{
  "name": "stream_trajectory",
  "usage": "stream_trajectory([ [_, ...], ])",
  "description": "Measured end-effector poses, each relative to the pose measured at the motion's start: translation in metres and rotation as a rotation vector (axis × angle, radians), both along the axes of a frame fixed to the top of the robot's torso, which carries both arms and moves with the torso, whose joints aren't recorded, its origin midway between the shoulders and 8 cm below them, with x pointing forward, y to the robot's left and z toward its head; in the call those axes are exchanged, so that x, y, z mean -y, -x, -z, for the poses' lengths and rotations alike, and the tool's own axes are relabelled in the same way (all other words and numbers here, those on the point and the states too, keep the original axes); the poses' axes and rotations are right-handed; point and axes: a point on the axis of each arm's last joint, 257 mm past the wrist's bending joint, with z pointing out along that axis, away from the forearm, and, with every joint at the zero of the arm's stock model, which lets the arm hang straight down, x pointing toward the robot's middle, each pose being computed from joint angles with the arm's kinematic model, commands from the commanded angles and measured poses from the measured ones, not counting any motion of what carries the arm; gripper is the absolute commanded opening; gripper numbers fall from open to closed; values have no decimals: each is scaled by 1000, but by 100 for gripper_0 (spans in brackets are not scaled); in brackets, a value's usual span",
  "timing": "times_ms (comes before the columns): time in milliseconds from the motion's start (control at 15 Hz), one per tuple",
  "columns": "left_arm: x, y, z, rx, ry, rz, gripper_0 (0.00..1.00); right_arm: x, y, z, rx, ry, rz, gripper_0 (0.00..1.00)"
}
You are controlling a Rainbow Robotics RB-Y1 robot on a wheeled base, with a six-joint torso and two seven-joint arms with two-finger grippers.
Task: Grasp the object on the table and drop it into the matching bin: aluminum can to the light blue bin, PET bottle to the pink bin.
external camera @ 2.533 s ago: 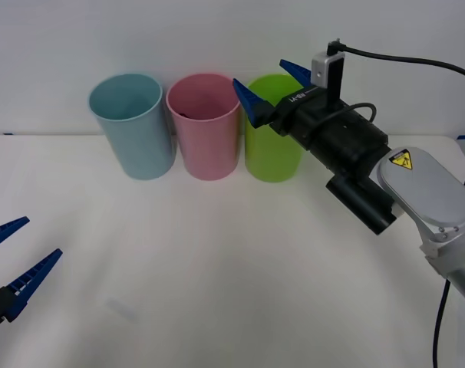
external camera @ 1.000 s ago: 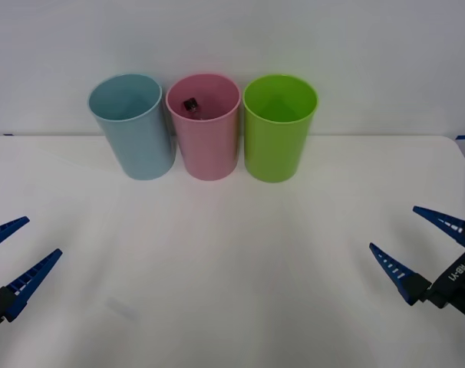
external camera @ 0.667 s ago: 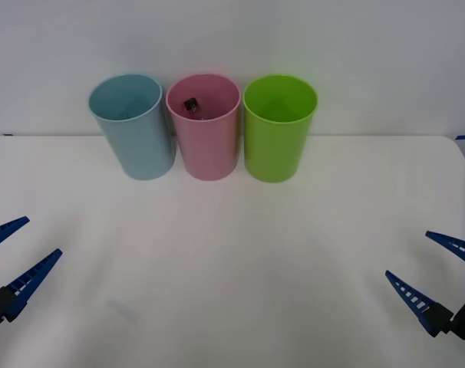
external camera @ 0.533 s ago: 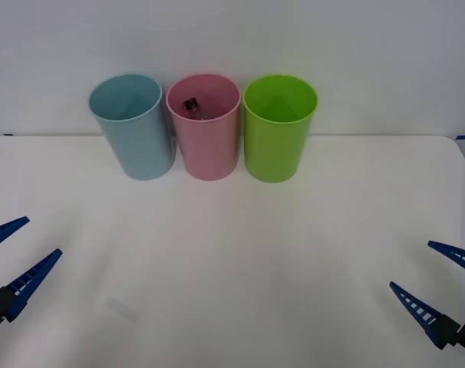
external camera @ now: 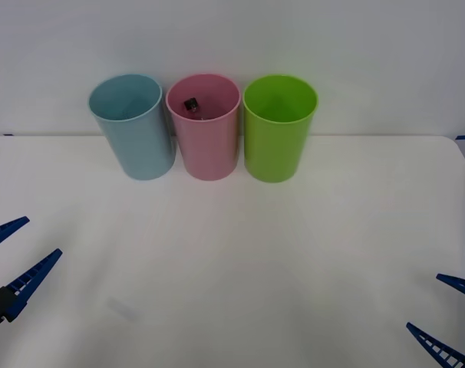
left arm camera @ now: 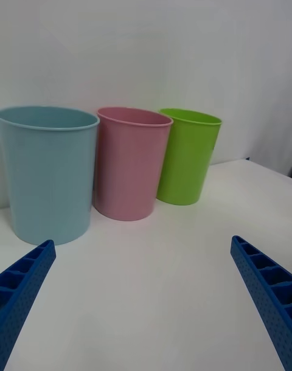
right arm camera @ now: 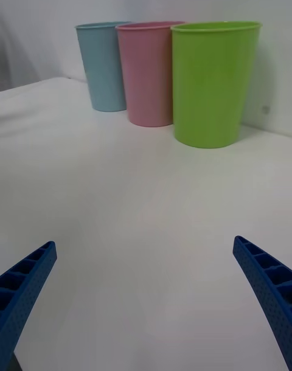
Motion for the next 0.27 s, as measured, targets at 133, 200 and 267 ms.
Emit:
stream_trajectory([
  [133, 0, 0, 0, 0, 0, 0, 100, 0, 2, 5, -11, 14, -1, 100],
  [200, 0, 0, 0, 0, 0, 0, 100, 0, 2, 5, -12, 15, -2, 100],
  [267, 0, 0, 0, 0, 0, 0, 100, 0, 2, 5, -12, 15, -2, 100],
])
